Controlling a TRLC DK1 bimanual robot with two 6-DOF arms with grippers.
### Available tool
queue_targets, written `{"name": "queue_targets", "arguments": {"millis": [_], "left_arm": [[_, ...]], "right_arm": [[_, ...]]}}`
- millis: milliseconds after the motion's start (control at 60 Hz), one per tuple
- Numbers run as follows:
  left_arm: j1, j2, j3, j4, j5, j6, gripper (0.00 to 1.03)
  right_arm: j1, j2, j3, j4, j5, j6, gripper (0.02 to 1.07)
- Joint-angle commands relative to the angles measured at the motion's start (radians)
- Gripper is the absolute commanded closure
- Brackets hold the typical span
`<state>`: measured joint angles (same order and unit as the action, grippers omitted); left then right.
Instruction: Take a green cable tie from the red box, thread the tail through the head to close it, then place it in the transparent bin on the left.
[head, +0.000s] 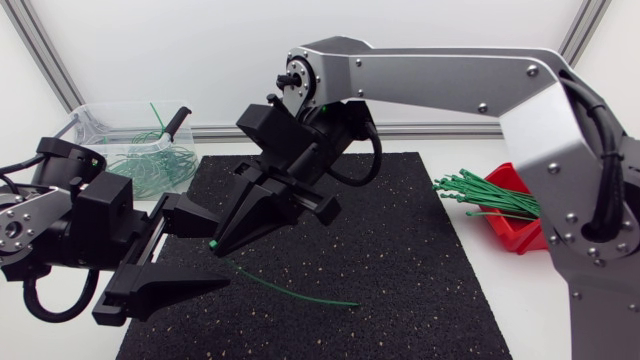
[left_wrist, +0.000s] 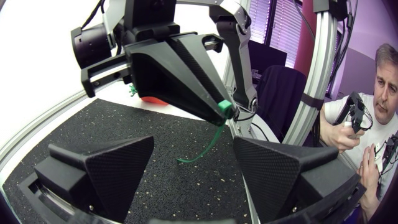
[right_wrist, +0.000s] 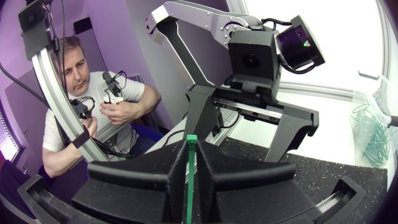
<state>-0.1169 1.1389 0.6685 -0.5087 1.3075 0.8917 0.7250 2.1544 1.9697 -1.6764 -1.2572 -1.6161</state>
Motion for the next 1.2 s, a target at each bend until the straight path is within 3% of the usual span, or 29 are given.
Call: {"name": "queue_targets", "arguments": {"millis": [0,133,200,317,483,833,1183], "left_arm": [[-0.02,-0.014,0.022,-0.017,0.022,0.026,0.25],[-0.03,-0.028,0.028,-0.034,0.032,0.026,0.29],[-0.032,-0.041,0.026,-0.037,0.045,0.026,0.42],[-0.033,-0.045,0.023,-0.039,0.047,0.027,0.56],[-0.035,-0.059,0.011,-0.039,0.047,0.038,0.64],[0.019,-0.07,0.006,-0.036,0.114,0.052,0.98],[0.02,-0.057,0.003,-0.034,0.119,0.053,1.0]], "right_arm": [[-0.002,0.042,0.04,-0.074,-0.013,-0.062,1.01],[-0.01,0.079,0.083,-0.172,-0.027,-0.151,1.01],[-0.015,0.082,0.078,-0.186,-0.031,-0.166,1.01],[-0.019,0.076,0.06,-0.19,-0.031,-0.18,1.01],[-0.027,0.058,0.046,-0.194,-0.031,-0.191,1.01],[-0.029,0.035,0.015,-0.195,-0.03,-0.208,1.01],[-0.039,0.013,-0.003,-0.195,-0.03,-0.217,1.01]]}}
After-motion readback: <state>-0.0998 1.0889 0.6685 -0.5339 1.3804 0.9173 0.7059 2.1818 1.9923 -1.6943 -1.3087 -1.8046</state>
